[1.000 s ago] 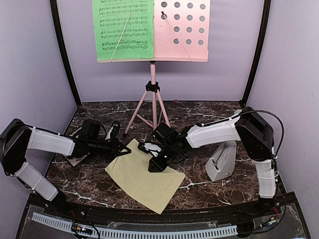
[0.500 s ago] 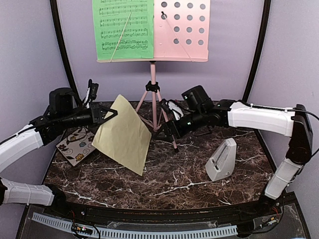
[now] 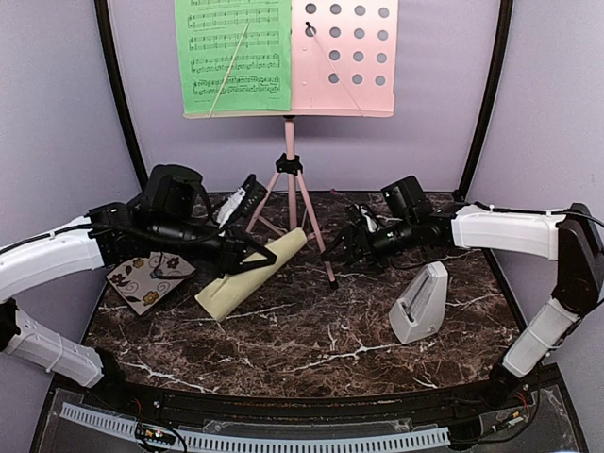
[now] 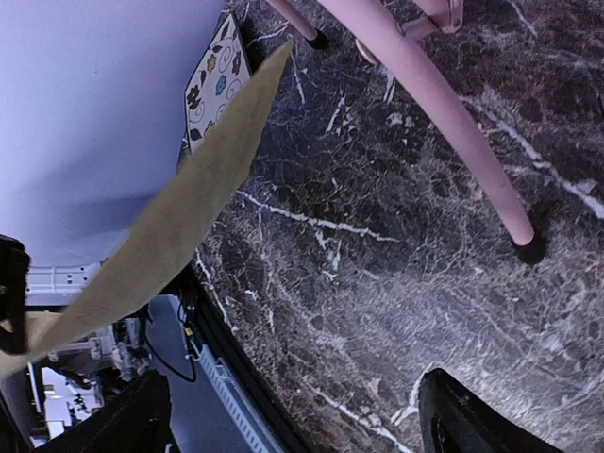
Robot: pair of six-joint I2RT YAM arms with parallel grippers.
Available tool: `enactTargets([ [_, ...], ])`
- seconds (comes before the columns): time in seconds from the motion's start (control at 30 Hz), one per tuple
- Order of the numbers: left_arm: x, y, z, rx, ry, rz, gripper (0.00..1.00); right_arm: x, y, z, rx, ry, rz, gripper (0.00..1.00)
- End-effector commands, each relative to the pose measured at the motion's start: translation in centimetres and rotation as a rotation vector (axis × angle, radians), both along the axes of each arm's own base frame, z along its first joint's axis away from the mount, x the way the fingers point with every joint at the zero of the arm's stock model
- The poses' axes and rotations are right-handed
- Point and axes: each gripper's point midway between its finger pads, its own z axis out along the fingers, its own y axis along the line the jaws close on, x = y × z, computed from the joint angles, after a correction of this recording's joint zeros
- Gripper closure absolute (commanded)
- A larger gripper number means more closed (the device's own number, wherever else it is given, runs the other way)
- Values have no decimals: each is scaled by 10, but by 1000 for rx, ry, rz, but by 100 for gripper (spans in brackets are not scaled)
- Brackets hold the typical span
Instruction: Set up the instrument practice props
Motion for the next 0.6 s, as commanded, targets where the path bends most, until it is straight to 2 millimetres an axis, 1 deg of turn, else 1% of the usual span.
enactTargets([
  [0.0,-6,-14,-28,61,-57,-35,100,-8,2,1,37,186,-20,5],
  [0.07,-9,-22,-33,57,-62,-46,100,-8,2,-2,20,222,-29,2],
  [0.1,-11,-26,-37,58,-64,-57,100,-9,1,-7,7,246,-35,1],
  [0.13,-13,-29,-40,60,-66,-65,100,-7,3,-2,9,250,-38,0],
  [0.2,-17,-35,-48,60,-67,-80,100,-8,3,-8,-4,298,-44,0],
  [0.3,-22,-40,-63,60,-56,-90,100,-16,1,-22,-27,390,-45,0],
  [0.43,-34,-50,-78,69,-38,-131,100,-25,-5,-34,-41,459,-77,1],
  [0.53,-43,-56,-86,82,-32,-168,100,-29,-6,-37,-17,503,-105,1],
  [0.57,-45,-57,-86,80,-33,-177,100,-30,-6,-37,-11,514,-110,1],
])
